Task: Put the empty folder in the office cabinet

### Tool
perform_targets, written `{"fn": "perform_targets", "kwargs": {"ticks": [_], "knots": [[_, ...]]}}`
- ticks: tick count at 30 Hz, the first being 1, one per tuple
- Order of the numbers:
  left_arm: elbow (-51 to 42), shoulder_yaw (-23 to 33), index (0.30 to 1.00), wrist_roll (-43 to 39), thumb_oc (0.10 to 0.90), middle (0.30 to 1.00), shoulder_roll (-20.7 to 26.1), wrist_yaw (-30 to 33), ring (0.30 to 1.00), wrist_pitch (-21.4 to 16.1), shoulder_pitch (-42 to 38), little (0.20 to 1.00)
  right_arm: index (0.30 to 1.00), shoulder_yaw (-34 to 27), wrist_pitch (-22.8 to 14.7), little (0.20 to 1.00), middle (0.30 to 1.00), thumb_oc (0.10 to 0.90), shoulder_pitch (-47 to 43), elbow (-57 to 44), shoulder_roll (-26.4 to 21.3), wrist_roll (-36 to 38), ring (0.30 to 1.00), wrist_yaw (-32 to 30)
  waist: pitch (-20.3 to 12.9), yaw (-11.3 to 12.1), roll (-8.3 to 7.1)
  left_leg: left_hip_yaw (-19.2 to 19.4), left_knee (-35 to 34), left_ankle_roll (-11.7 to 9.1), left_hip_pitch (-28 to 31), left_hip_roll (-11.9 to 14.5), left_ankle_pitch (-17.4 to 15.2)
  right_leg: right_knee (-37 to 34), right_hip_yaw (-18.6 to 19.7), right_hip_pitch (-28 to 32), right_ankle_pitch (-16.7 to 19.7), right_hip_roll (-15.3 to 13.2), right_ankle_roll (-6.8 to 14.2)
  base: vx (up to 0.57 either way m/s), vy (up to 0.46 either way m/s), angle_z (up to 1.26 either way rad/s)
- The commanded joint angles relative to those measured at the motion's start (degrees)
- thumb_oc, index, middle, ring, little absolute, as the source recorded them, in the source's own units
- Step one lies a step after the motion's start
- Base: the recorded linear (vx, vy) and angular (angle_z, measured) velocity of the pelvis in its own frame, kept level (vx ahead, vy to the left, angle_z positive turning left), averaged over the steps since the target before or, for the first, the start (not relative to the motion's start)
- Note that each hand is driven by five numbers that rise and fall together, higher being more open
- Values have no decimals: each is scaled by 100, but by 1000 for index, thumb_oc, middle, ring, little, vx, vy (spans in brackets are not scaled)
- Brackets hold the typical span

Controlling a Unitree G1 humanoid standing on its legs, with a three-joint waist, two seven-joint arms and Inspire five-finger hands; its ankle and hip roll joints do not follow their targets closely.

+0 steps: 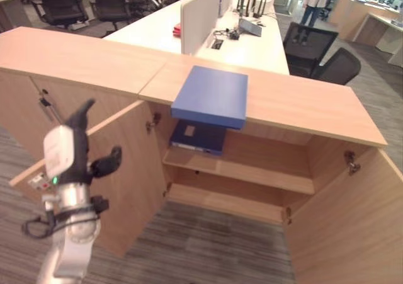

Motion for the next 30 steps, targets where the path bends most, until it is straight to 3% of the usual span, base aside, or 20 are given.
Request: {"fn": "perform_targets", "kwargs": {"ticks": [1, 3, 13, 22, 30], "knots": [[-576, -314, 900, 576, 800, 900, 514, 204, 900, -438, -931, 900, 900, 343, -60, 900, 900, 800, -247, 200, -110, -244, 900, 26, -266, -202, 34, -173, -48, -104, 115, 60, -640, 43, -10, 322, -392, -73, 355, 20, 13, -24], [-516, -631, 900, 782, 800, 900, 811, 149, 900, -432, -1367, 900, 900, 371, -72, 900, 900, 800, -235, 209, -172, -304, 900, 34, -320, -314, 75, -123, -48, -95, 166, 59, -668, 43, 58, 334, -382, -69, 361, 18, 18, -25], [-117, -1276, 900, 987, 800, 900, 1226, -36, 900, -390, -2114, 900, 900, 338, -63, 900, 900, 800, -126, 309, -279, -426, 900, 87, -432, -512, 132, 0, -48, -62, 303, 56, -740, 43, 237, 365, -373, -36, 371, 17, 8, -14], [346, -1575, 900, 1052, 800, 900, 1272, -194, 900, -243, -2412, 900, 900, 283, -15, 900, 900, 800, -105, 327, -353, -398, 900, 149, -468, -591, 163, 58, -48, -61, 355, 64, -755, 43, 273, 387, -376, -11, 375, 3, -3, -4], [1084, -1507, 900, 929, 800, 900, 1038, -308, 900, 54, -2365, 900, 900, 230, 42, 900, 900, 800, -91, 312, -394, -354, 900, 215, -495, -651, 197, 125, -48, -54, 415, 60, -768, 43, 319, 412, -373, -11, 376, -2, 0, -4]]}}
